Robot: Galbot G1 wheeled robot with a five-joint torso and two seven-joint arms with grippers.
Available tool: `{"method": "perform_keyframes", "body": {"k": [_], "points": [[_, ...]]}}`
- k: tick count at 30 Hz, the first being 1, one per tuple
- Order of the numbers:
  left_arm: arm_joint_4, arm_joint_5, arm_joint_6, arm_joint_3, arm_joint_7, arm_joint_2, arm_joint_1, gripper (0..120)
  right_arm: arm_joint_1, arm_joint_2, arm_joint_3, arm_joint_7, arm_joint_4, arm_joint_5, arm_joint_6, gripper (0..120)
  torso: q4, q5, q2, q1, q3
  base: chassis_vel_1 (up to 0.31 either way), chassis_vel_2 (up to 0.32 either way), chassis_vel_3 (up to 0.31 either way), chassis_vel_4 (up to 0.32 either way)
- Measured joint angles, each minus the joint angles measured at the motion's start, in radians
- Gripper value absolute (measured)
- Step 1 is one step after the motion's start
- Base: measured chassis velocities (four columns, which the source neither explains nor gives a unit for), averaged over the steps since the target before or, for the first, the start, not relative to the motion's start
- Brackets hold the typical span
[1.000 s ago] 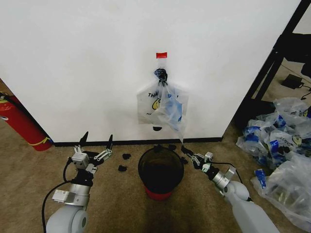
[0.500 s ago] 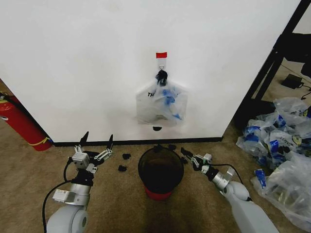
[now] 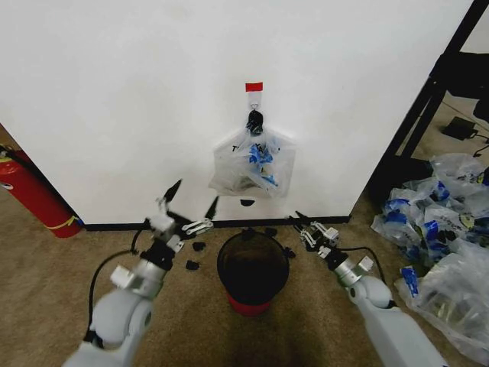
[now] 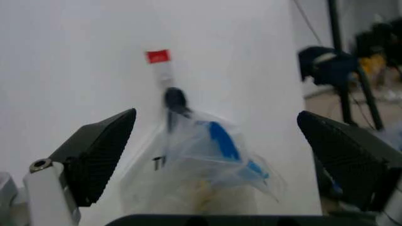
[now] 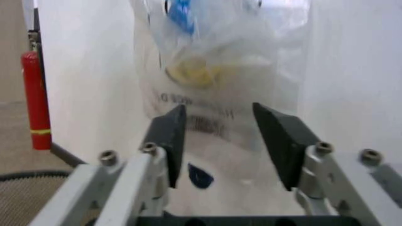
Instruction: Pick up the garbage bag from the wall and place it over the trash bin.
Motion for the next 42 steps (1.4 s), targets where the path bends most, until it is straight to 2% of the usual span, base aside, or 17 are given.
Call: {"method": "perform_keyframes", "body": {"k": [6, 7, 11, 15, 17, 20, 24, 26, 30, 33, 37, 40, 42], "points": [[0.034, 0.016, 0.048, 0.088, -0.082, 0.091, -0.126, 100, -0.04, -0.008, 0.012, 0.031, 0.065, 0.016, 0.01, 65, 0.0002, -0.0004, 0.0, 0.0, 0.0, 0.0, 0.0, 0.0, 0.0], [0.039, 0.008, 0.05, 0.101, -0.1, 0.115, -0.146, 100, -0.057, -0.007, 0.025, 0.041, 0.083, 0.02, 0.01, 69, -0.0005, -0.0005, 0.0, 0.0, 0.0, 0.0, 0.0, 0.0, 0.0], [0.042, -0.019, 0.05, 0.105, -0.141, 0.172, -0.148, 100, -0.08, -0.004, 0.031, 0.061, 0.11, 0.03, 0.008, 83, -0.0011, -0.0001, 0.0, 0.0, 0.0, 0.0, 0.0, 0.0, 0.0], [0.038, -0.039, 0.067, 0.095, -0.205, 0.229, -0.136, 100, -0.08, -0.003, 0.015, 0.064, 0.13, 0.033, 0.005, 98, 0.0016, 0.0, 0.0, 0.0, 0.0, 0.0, 0.0, 0.0, 0.0], [0.037, -0.045, 0.081, 0.103, -0.217, 0.243, -0.149, 100, -0.088, -0.003, 0.022, 0.063, 0.142, 0.034, 0.004, 98, 0.0013, -0.0003, 0.0, 0.0, 0.0, 0.0, 0.0, 0.0, 0.0], [0.042, -0.072, 0.129, 0.158, -0.244, 0.272, -0.209, 100, -0.114, -0.003, 0.05, 0.059, 0.175, 0.034, 0.003, 100, -0.0007, 0.0004, 0.0, 0.0, 0.0, 0.0, 0.0, 0.0, 0.0], [0.065, -0.076, 0.182, 0.206, -0.255, 0.257, -0.257, 100, -0.132, 0.002, 0.081, 0.055, 0.212, 0.026, -0.002, 100, -0.0007, -0.0004, 0.0, 0.0, 0.0, 0.0, 0.0, 0.0, 0.0], [0.079, -0.046, 0.213, 0.216, -0.254, 0.236, -0.269, 100, -0.142, 0.008, 0.087, 0.057, 0.236, 0.024, -0.011, 100, -0.0001, -0.0003, 0.0, 0.0, 0.0, 0.0, 0.0, 0.0, 0.0], [0.107, 0.091, 0.236, 0.228, -0.212, 0.228, -0.299, 100, -0.151, 0.006, 0.078, 0.06, 0.27, 0.017, -0.032, 100, 0.0001, -0.0001, 0.0, 0.0, 0.0, 0.0, 0.0, 0.0, 0.0], [0.109, 0.102, 0.261, 0.26, -0.213, 0.235, -0.333, 100, -0.156, 0.005, 0.075, 0.06, 0.285, 0.012, -0.041, 100, 0.0002, -0.0002, 0.0, 0.0, 0.0, 0.0, 0.0, 0.0, 0.0], [0.121, 0.063, 0.329, 0.371, -0.252, 0.242, -0.441, 100, -0.17, 0.009, 0.074, 0.06, 0.296, 0.009, -0.052, 100, -0.0003, 0.0001, 0.0, 0.0, 0.0, 0.0, 0.0, 0.0, 0.0], [0.177, 0.012, 0.369, 0.473, -0.309, 0.224, -0.55, 99, -0.174, 0.013, 0.084, 0.06, 0.295, 0.004, -0.053, 100, -0.0001, -0.0003, 0.0, 0.0, 0.0, 0.0, 0.0, 0.0, 0.0], [0.196, 0.004, 0.375, 0.497, -0.323, 0.217, -0.577, 97, -0.177, 0.013, 0.089, 0.06, 0.296, 0.004, -0.053, 100, 0.0, -0.0002, 0.0, 0.0, 0.0, 0.0, 0.0, 0.0, 0.0]]}}
